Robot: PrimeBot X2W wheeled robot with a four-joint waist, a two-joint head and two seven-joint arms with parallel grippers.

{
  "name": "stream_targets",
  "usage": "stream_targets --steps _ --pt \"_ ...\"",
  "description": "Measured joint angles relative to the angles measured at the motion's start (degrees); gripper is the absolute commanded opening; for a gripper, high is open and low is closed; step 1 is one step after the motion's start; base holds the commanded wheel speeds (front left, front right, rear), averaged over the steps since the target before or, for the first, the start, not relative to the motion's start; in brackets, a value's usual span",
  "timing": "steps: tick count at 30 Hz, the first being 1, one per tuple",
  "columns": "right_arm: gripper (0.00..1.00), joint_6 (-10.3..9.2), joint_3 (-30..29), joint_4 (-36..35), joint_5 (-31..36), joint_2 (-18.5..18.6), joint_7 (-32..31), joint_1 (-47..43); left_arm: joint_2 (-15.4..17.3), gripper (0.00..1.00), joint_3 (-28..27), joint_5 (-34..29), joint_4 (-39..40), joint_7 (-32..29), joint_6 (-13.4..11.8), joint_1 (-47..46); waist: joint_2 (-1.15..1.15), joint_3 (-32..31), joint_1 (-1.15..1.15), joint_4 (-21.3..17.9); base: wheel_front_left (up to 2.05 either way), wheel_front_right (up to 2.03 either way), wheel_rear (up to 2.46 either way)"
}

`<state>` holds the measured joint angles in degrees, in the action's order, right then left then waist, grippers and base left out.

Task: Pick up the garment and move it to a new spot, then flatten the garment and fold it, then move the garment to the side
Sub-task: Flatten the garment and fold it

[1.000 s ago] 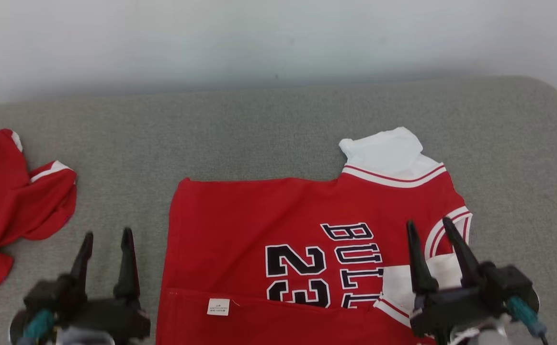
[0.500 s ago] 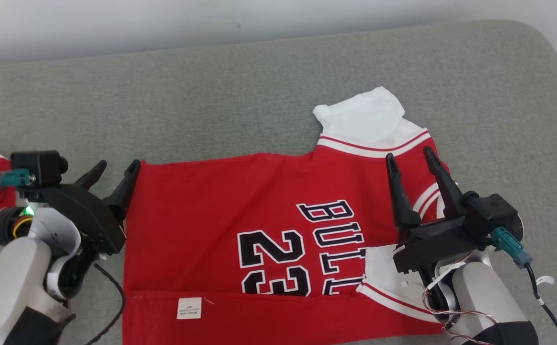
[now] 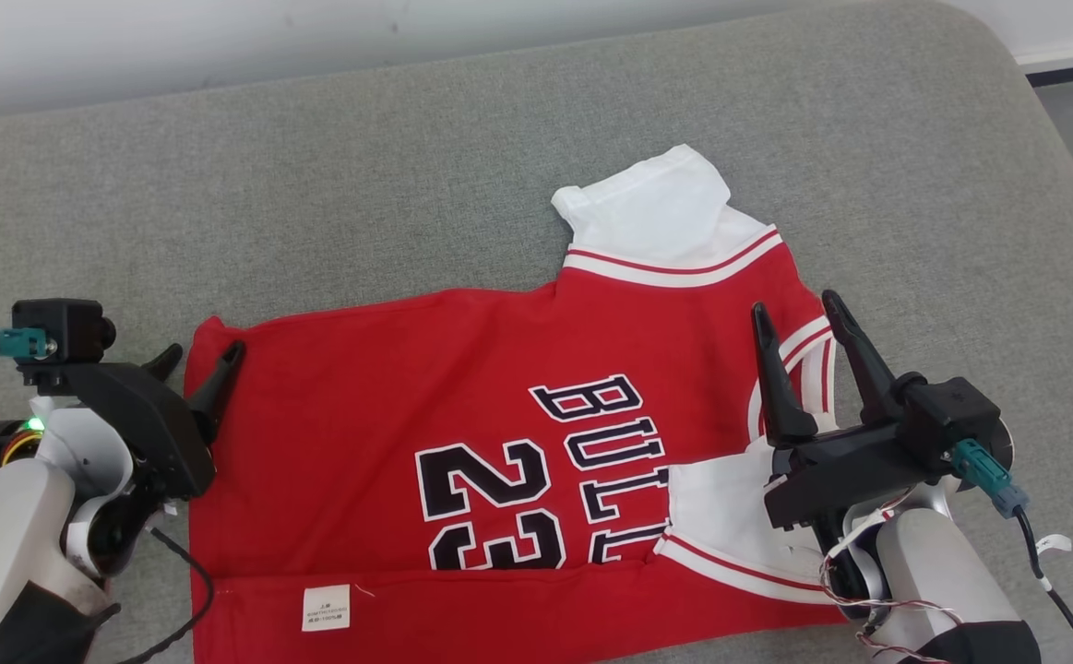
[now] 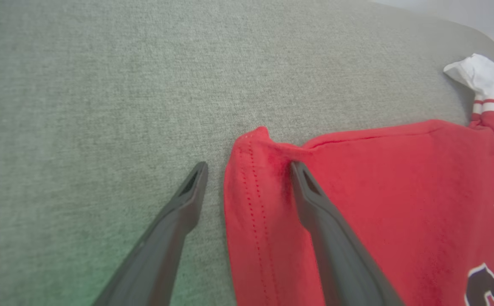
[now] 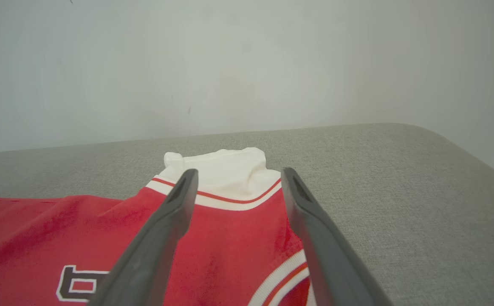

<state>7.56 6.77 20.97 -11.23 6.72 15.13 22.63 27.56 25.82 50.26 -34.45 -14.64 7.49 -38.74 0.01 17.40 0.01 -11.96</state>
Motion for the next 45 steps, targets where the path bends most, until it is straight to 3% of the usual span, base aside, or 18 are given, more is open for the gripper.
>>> stream_targets --steps 3,4,5,6,11,20,34,43,44,45 --pt "1.0 0.0 0.0 0.0 0.0 0.3 0.0 0.0 -0.3 1.0 0.3 1.7 -0.4 0.0 0.0 -0.1 0.0 0.0 -0.01 0.2 0.0 0.0 0.0" --pt "1.0 0.0 0.1 0.0 0.2 0.4 0.0 0.0 -0.5 0.39 0.3 2.6 -0.5 0.0 0.0 -0.1 0.0 0.0 -0.01 0.3 0.0 0.0 0.0" --pt "1.0 0.0 0.3 0.0 0.3 0.5 0.0 0.1 -0.8 0.39 0.5 3.2 -0.5 0.0 0.0 -0.2 0.0 0.0 -0.01 0.4 0.0 0.0 0.0" --pt "1.0 0.0 0.4 0.2 0.4 0.5 0.0 0.2 -1.1 0.0 0.8 3.6 -0.4 0.3 0.0 -0.3 0.0 0.0 -0.01 0.6 0.0 0.0 0.0" --pt "1.0 0.0 0.3 2.8 0.8 2.0 0.0 2.4 -1.4 0.0 0.4 2.4 -1.9 6.3 -0.4 -1.7 0.0 -0.1 -0.01 2.0 0.0 0.0 0.0" --pt "1.0 0.0 2.1 17.8 -1.7 6.9 -2.9 15.3 -4.6 0.0 1.4 1.2 2.3 12.7 -0.4 -1.6 0.0 0.4 -0.01 5.7 0.0 0.0 0.0" --pt "1.0 0.0 5.0 34.9 -3.3 12.6 -15.7 35.8 -7.1 0.0 3.9 -1.7 9.6 15.2 -1.4 -2.1 0.0 5.9 0.0 10.4 0.0 0.0 0.0" --pt "1.0 0.0 5.5 42.8 -5.8 12.0 -19.1 41.8 -7.8 0.0 4.4 -2.2 12.1 15.7 -1.5 -3.8 0.0 9.6 0.0 12.7 0.0 0.0 0.0" --pt "0.63 0.0 5.5 43.4 -6.2 11.8 -20.0 42.3 -7.9 0.0 4.5 -2.2 12.2 15.8 -1.5 -3.8 0.0 9.9 0.0 12.8 0.0 0.0 0.0" --pt "0.63 0.0 5.8 44.0 -6.4 11.5 -20.7 42.9 -7.9 0.0 4.5 -2.2 12.4 15.9 -1.5 -3.8 0.0 10.1 0.0 12.9 0.0 0.0 0.0"
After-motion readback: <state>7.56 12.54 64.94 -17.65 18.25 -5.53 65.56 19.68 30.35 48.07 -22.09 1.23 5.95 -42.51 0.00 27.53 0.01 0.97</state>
